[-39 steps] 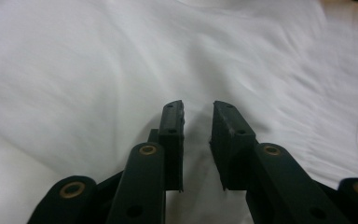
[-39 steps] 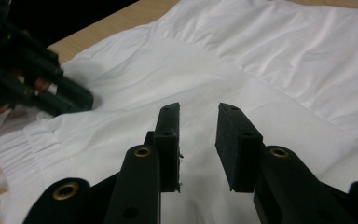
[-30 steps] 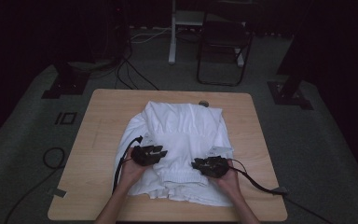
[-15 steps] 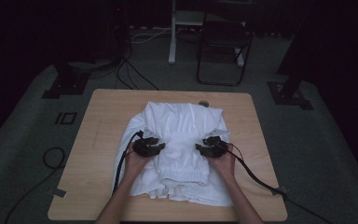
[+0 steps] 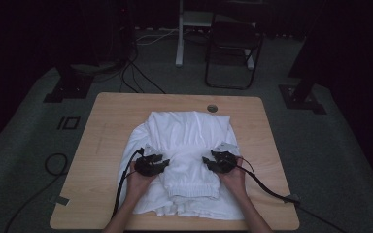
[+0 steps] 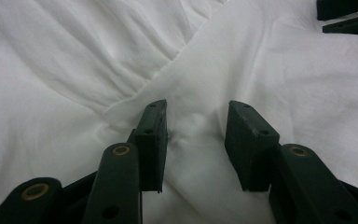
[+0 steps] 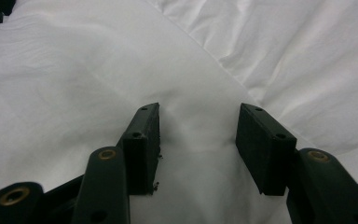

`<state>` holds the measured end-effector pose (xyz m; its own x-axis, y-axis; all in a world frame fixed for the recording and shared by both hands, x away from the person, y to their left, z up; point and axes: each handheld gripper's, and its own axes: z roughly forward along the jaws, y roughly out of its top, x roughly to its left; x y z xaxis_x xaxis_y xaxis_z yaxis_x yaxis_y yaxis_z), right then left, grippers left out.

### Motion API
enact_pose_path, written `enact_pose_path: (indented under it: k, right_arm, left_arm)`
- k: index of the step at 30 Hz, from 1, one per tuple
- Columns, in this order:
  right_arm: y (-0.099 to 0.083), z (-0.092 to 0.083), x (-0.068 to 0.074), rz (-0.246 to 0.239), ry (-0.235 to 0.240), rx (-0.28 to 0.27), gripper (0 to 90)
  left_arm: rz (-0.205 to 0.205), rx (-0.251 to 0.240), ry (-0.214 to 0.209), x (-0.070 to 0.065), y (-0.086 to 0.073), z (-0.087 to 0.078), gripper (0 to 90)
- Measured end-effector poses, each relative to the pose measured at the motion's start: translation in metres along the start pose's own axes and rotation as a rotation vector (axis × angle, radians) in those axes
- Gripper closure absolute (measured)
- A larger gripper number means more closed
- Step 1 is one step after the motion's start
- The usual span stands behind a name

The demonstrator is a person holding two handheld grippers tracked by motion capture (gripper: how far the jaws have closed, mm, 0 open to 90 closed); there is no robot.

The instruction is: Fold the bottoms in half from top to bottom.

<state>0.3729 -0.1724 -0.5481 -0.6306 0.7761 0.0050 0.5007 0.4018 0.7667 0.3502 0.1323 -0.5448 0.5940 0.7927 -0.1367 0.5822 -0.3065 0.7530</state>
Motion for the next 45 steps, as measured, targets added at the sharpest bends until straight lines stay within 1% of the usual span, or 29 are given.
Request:
enact_pose_path:
  k: [3,6,7,10,13,16,17,18,20,21,23,25,26,28,29,32,34,35,36,37,39,40,42,45]
  right_arm:
    - [-0.005,-0.006,0.005,-0.012,0.013,-0.001,49.3]
    - [-0.010,-0.012,0.008,-0.025,0.030,0.000,49.4]
    - [-0.012,-0.013,0.009,-0.028,0.035,-0.001,49.5]
    - [-0.015,-0.017,0.011,-0.036,0.044,-0.002,50.3]
    - [-0.017,-0.020,0.013,-0.039,0.056,0.001,50.7]
    - [-0.017,-0.020,0.013,-0.045,0.059,0.000,50.7]
    - [-0.017,-0.020,0.013,-0.042,0.060,0.001,50.7]
    - [-0.017,-0.020,0.013,-0.043,0.060,0.000,50.7]
    - [-0.017,-0.020,0.013,-0.043,0.060,0.000,50.7]
    - [-0.017,-0.020,0.013,-0.043,0.060,0.001,50.7]
    - [-0.017,-0.020,0.013,-0.042,0.060,0.001,50.7]
    - [-0.017,-0.020,0.012,-0.041,0.061,0.001,50.7]
    - [-0.017,-0.020,0.012,-0.040,0.061,0.001,50.7]
    - [-0.017,-0.020,0.012,-0.042,0.061,0.001,50.7]
    - [-0.017,-0.020,0.012,-0.041,0.061,0.001,50.7]
    - [-0.017,-0.020,0.012,-0.041,0.061,0.002,50.7]
    - [-0.017,-0.020,0.012,-0.042,0.061,0.002,50.7]
    - [-0.017,-0.020,0.012,-0.042,0.061,0.002,50.7]
    - [-0.017,-0.020,0.012,-0.042,0.061,0.003,50.7]
    - [-0.017,-0.020,0.012,-0.042,0.061,0.002,50.7]
    - [-0.017,-0.020,0.012,-0.043,0.061,0.002,50.7]
    - [-0.017,-0.020,0.012,-0.042,0.061,0.002,50.7]
    - [-0.017,-0.020,0.013,-0.043,0.061,0.001,51.0]
    - [-0.017,-0.020,0.013,-0.045,0.061,0.000,52.0]
  left_arm:
    - [-0.010,-0.002,0.004,-0.008,-0.007,-0.007,59.5]
    - [-0.003,-0.001,0.015,-0.017,-0.014,-0.012,59.5]
    - [-0.006,-0.003,0.017,-0.019,-0.015,-0.013,59.6]
    - [-0.008,-0.002,0.016,-0.022,-0.018,-0.016,59.6]
    - [-0.019,-0.004,0.011,-0.025,-0.021,-0.019,59.4]
    - [-0.040,-0.003,-0.013,-0.024,-0.021,-0.023,58.6]
    - [-0.042,-0.005,-0.021,-0.021,-0.018,-0.025,56.7]
    - [-0.034,-0.014,-0.010,-0.017,-0.013,-0.027,53.6]
    - [-0.018,-0.056,0.039,-0.008,0.003,-0.033,50.0]
    - [-0.021,-0.085,0.063,-0.002,0.013,-0.038,48.2]
    - [-0.020,-0.143,0.117,0.014,0.035,-0.044,45.4]
    - [-0.031,-0.173,0.157,0.033,0.055,-0.045,38.9]
    - [-0.035,-0.171,0.163,0.043,0.064,-0.042,35.5]
    - [-0.047,-0.138,0.202,0.061,0.077,-0.031,29.9]
    - [-0.062,-0.125,0.215,0.070,0.081,-0.024,28.4]
    - [-0.102,-0.059,0.235,0.089,0.085,-0.001,28.2]
    - [-0.133,-0.015,0.249,0.098,0.082,0.014,28.1]
    - [-0.150,-0.007,0.238,0.101,0.079,0.020,28.1]
    - [-0.158,0.006,0.236,0.104,0.077,0.025,28.1]
    - [-0.155,0.023,0.242,0.105,0.074,0.029,28.2]
    - [-0.167,0.049,0.228,0.109,0.070,0.036,28.8]
    - [-0.170,0.060,0.220,0.110,0.069,0.037,32.5]
    - [-0.177,0.064,0.197,0.112,0.067,0.037,42.5]
    - [-0.163,0.069,0.166,0.110,0.067,0.036,65.2]
